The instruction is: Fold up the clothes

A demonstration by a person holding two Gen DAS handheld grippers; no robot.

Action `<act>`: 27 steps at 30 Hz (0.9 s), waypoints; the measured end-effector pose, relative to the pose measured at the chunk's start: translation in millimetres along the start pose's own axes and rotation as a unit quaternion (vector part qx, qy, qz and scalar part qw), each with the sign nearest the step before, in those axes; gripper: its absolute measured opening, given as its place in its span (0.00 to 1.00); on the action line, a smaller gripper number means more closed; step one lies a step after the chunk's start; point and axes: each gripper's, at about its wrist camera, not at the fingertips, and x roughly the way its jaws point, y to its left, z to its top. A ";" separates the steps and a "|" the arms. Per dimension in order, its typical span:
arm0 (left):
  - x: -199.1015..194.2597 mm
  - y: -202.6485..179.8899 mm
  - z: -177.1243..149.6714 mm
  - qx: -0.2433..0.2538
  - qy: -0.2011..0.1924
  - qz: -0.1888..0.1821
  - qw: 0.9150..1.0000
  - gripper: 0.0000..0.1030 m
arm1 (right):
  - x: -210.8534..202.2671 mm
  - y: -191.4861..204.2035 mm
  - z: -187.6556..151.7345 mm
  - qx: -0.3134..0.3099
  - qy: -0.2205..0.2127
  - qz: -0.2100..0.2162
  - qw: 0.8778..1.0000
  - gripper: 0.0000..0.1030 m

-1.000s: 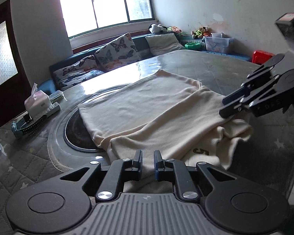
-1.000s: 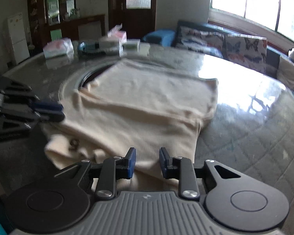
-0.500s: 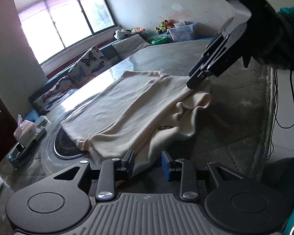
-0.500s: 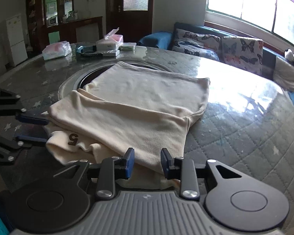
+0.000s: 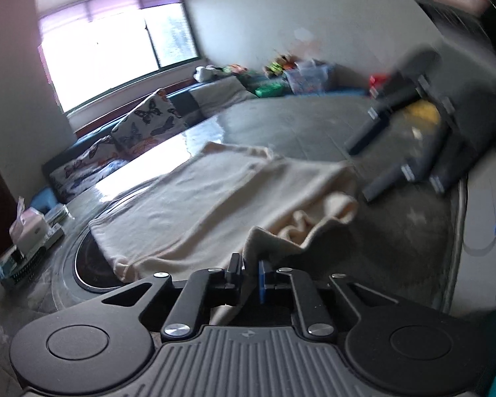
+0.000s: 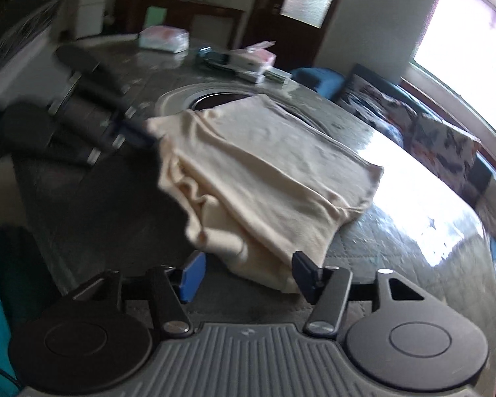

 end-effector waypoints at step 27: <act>-13.5 16.9 -14.4 -0.011 0.012 0.023 1.000 0.31 | 46.3 -58.5 48.5 0.108 -0.031 0.077 0.991 0.14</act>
